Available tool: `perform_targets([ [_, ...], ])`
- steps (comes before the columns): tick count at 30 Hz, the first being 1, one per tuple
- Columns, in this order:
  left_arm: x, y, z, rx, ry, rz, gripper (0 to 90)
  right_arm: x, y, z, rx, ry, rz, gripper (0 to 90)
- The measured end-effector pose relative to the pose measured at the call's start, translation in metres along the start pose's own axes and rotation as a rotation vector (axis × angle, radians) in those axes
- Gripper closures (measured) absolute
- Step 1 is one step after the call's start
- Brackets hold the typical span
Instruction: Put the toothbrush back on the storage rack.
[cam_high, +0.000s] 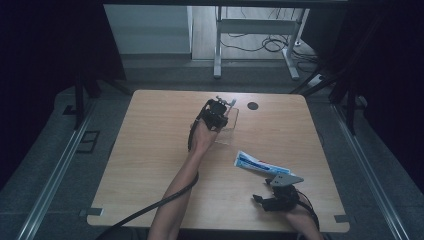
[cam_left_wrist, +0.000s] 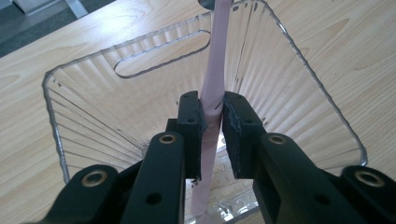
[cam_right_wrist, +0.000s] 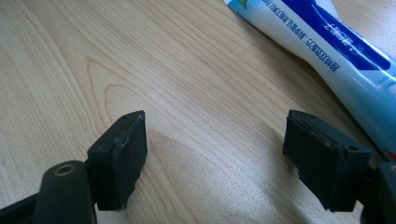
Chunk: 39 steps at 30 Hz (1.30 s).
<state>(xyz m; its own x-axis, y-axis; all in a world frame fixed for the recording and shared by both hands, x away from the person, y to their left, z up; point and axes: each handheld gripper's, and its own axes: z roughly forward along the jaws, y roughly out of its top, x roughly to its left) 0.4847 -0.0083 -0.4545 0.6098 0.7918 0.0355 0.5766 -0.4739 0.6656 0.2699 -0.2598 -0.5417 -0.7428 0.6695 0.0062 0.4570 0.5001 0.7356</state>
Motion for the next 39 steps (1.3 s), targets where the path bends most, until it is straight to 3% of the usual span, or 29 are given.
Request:
perform_targets([
  [4,0.003,-0.001,0.003,0.014,-0.006,-0.015,76.8,0.0,0.0,0.0,0.0,0.0,0.0,21.8],
  [11,0.006,-0.003,0.001,-0.004,-0.024,-0.035,70.1,0.0,0.0,0.0,0.0,0.001,-0.001,21.6],
  [17,0.004,0.001,-0.011,-0.036,-0.022,-0.028,56.6,0.0,0.0,0.0,0.001,0.0,-0.002,21.6],
  [26,0.007,0.004,-0.028,-0.063,-0.073,-0.052,41.2,0.0,0.0,0.0,0.001,-0.002,-0.004,21.5],
  [30,0.006,0.004,-0.034,-0.051,-0.107,-0.052,35.5,0.0,0.0,0.0,0.001,-0.002,-0.005,21.5],
  [39,0.003,0.001,-0.043,-0.048,-0.13,-0.039,21.8,0.0,0.0,0.0,0.001,-0.002,-0.005,21.5],
])
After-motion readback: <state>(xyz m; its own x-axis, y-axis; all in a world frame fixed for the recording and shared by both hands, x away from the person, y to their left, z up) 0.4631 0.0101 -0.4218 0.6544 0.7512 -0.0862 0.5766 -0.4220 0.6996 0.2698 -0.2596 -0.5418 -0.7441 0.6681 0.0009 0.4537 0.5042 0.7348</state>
